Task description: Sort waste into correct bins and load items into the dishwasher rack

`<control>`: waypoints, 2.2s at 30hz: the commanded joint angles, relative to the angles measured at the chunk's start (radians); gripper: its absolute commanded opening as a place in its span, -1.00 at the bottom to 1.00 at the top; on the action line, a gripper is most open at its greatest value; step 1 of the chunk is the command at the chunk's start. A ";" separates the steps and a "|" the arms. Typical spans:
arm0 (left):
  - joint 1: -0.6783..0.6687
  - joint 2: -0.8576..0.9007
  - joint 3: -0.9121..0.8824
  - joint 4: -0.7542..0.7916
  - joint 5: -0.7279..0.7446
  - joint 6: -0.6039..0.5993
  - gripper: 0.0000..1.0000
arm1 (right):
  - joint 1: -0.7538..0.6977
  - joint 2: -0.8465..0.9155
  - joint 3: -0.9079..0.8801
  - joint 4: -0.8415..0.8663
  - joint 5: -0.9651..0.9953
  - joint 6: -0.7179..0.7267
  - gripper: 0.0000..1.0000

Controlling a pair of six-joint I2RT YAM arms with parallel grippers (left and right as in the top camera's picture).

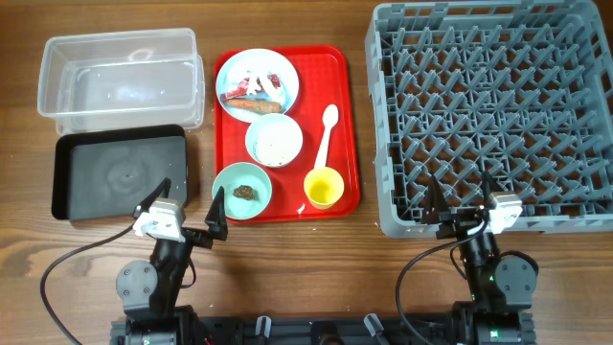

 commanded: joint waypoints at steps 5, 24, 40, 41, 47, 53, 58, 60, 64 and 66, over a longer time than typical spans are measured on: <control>-0.006 -0.008 -0.008 0.002 -0.013 -0.002 1.00 | 0.005 -0.011 -0.002 0.005 -0.009 -0.018 0.99; -0.006 -0.008 -0.008 0.002 -0.013 -0.002 1.00 | 0.005 -0.011 -0.002 0.005 -0.009 -0.017 1.00; -0.006 -0.008 -0.008 0.003 -0.009 -0.003 1.00 | 0.005 -0.011 -0.002 0.040 -0.017 -0.018 1.00; -0.006 -0.008 -0.008 0.003 -0.009 -0.002 1.00 | 0.005 -0.011 -0.002 0.043 -0.017 -0.018 1.00; -0.006 -0.008 -0.008 0.018 -0.009 -0.003 1.00 | 0.005 -0.011 0.004 0.055 -0.017 -0.021 0.99; -0.006 -0.008 0.011 0.026 -0.010 -0.063 1.00 | 0.005 -0.011 0.039 0.057 -0.018 -0.021 1.00; -0.006 0.002 0.064 0.025 -0.013 -0.082 1.00 | 0.005 0.006 0.087 0.053 -0.018 -0.078 1.00; -0.006 0.020 0.089 0.025 -0.013 -0.082 1.00 | 0.005 0.026 0.113 0.051 -0.017 -0.101 0.99; -0.006 0.110 0.160 0.025 -0.013 -0.081 1.00 | 0.005 0.093 0.177 0.044 -0.018 -0.107 0.99; -0.006 0.173 0.201 0.025 -0.013 -0.081 1.00 | 0.005 0.138 0.219 0.034 -0.018 -0.113 1.00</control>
